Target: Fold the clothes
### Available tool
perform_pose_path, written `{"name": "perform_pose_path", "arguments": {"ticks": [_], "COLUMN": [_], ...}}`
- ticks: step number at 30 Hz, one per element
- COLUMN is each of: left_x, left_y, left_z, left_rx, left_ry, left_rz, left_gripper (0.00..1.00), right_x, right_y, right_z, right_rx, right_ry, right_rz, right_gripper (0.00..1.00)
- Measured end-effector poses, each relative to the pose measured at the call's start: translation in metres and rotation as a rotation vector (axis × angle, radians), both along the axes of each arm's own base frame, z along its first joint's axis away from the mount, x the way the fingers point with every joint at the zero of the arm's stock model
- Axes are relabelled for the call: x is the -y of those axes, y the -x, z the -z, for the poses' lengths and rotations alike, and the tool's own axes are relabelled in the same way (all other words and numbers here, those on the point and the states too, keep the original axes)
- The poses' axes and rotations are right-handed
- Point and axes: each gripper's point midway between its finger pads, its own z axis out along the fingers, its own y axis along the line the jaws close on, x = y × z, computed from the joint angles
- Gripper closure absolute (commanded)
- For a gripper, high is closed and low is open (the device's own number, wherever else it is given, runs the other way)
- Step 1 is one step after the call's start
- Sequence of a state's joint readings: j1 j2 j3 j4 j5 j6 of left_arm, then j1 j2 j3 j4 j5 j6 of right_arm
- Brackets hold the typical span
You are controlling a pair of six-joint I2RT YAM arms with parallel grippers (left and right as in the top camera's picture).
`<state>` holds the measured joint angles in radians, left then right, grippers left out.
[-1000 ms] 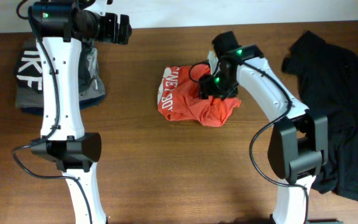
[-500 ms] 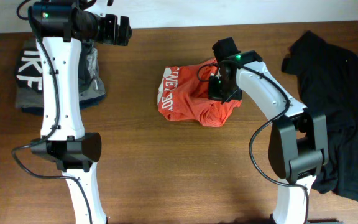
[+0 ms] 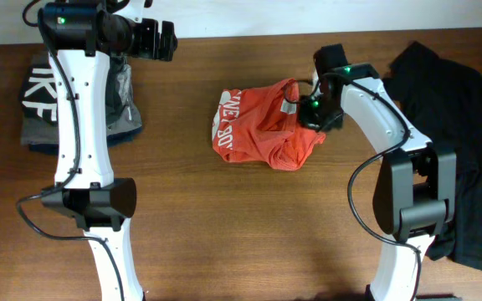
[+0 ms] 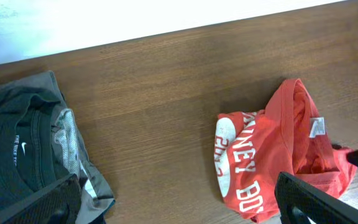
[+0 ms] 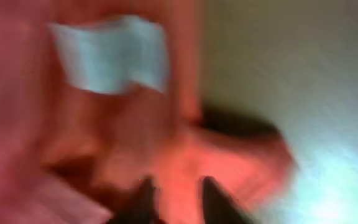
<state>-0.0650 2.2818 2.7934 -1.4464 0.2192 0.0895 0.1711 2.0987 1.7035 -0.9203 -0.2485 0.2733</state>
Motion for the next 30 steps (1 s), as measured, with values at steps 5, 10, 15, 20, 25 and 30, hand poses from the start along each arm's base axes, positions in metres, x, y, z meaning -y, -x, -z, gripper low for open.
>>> {"name": "perform_pose_path", "arguments": {"ticks": [5, 10, 15, 20, 25, 30], "left_x": [0.0, 0.0, 0.0, 0.0, 0.0, 0.0], "left_y": [-0.001, -0.001, -0.001, -0.001, -0.002, -0.002], "left_z": [-0.001, -0.001, -0.001, -0.001, -0.001, -0.001], "left_rx": [0.006, 0.008, 0.007, 0.007, 0.008, 0.01], "left_ry": [0.0, 0.0, 0.0, 0.0, 0.0, 0.001], "left_rz": [0.0, 0.0, -0.001, 0.0, -0.001, -0.001], "left_gripper": [0.01, 0.01, 0.01, 0.01, 0.01, 0.01], "right_x": [-0.038, -0.073, -0.095, -0.095, -0.096, -0.098], "right_y": [-0.02, -0.023, -0.024, -0.023, -0.027, -0.026], "right_z": [-0.014, -0.011, 0.018, 0.037, 0.036, 0.035], "right_rx": [0.137, 0.194, 0.182, 0.14, 0.155, 0.142], "right_ry": [-0.089, -0.101, -0.107, -0.106, -0.113, -0.136], "right_rz": [-0.13, -0.219, -0.256, -0.233, -0.222, -0.212], "right_gripper": [0.51, 0.51, 0.53, 0.56, 0.87, 0.96]}}
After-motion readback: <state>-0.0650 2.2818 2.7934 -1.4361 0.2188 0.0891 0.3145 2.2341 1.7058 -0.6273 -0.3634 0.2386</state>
